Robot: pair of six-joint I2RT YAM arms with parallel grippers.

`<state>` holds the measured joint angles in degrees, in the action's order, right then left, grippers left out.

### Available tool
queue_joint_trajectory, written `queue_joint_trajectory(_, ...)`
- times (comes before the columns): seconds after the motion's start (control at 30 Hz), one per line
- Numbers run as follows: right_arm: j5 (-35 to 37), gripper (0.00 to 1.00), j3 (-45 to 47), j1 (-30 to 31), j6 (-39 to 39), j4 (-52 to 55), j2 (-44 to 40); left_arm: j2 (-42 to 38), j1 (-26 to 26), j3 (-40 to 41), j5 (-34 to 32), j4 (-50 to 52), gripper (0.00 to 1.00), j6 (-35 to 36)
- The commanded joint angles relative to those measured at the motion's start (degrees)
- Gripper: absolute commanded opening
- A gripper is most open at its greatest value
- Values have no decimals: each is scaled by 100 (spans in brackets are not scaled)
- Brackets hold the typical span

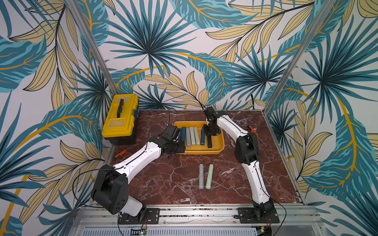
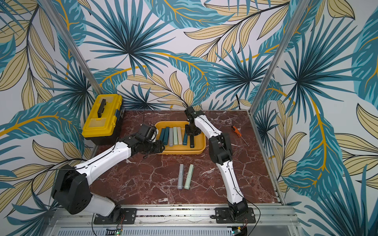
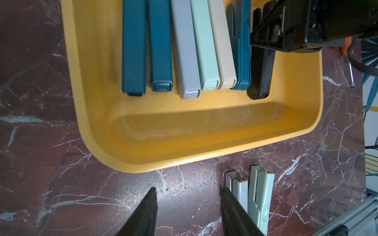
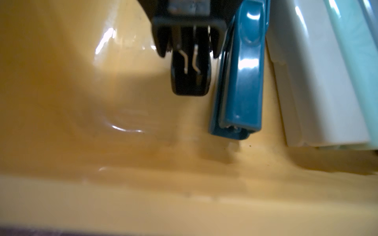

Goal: Put the pruning pliers into the storage box
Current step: Place the pruning pliers in the storage box.

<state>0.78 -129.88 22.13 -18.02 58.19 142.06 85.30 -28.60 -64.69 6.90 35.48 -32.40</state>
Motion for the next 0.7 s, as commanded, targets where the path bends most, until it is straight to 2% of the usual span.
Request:
queue_joint_trajectory(0.0, -90, 21, -114, -25, -99, -127, 218, -24, 45, -175, 40, -5, 51, -49)
queue_joint_trajectory(0.33, -386, 22, -432, -36, -289, -242, 620, 71, 39, -261, 73, 62, 51, -56)
queue_joint_trajectory(0.57, -341, 36, -432, -33, -276, -167, 644, 115, 42, -258, 150, 20, 51, -90)
queue_joint_trajectory(0.67, -188, 39, -424, -34, -212, -111, 564, 96, 43, -229, 163, -12, 51, -114)
